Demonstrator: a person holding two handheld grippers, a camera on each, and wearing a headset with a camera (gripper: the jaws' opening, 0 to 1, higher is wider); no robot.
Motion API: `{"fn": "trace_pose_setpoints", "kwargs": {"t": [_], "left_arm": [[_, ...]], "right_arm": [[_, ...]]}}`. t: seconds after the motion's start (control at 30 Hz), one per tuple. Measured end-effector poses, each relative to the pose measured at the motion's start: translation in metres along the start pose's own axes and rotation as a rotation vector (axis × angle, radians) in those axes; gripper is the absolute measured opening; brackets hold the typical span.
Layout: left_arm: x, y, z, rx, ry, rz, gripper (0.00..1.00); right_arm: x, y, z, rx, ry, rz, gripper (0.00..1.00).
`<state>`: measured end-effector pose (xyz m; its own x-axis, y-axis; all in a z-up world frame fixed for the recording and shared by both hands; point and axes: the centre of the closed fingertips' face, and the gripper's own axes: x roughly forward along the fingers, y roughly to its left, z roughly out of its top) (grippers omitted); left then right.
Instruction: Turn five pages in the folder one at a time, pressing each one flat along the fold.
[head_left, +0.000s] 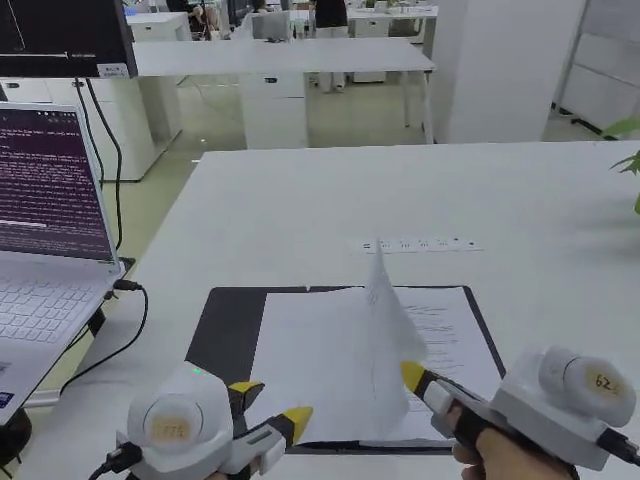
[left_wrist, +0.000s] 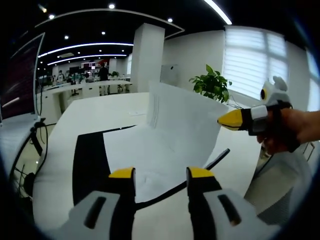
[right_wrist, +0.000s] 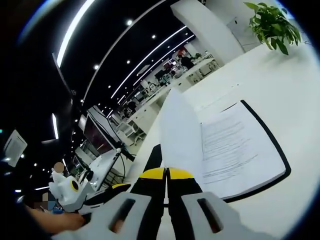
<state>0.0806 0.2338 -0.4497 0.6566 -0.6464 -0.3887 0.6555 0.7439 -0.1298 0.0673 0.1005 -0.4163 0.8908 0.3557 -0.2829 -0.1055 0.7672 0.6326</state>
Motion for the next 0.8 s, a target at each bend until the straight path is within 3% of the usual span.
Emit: {"fn": "trace_pose_setpoints", "kwargs": {"t": [0.23, 0.43, 0.8], "left_arm": [[-0.014, 0.016, 0.003, -0.024, -0.024, 0.034, 0.40], [-0.025, 0.027, -0.002, -0.036, -0.023, 0.058, 0.40], [-0.039, 0.038, -0.005, -0.061, -0.039, 0.083, 0.38]], "right_arm": [[0.014, 0.021, -0.011, -0.041, 0.036, 0.031, 0.00], [0.031, 0.036, -0.023, -0.072, 0.076, 0.052, 0.00], [0.063, 0.057, -0.058, -0.140, 0.177, 0.078, 0.00]]}}
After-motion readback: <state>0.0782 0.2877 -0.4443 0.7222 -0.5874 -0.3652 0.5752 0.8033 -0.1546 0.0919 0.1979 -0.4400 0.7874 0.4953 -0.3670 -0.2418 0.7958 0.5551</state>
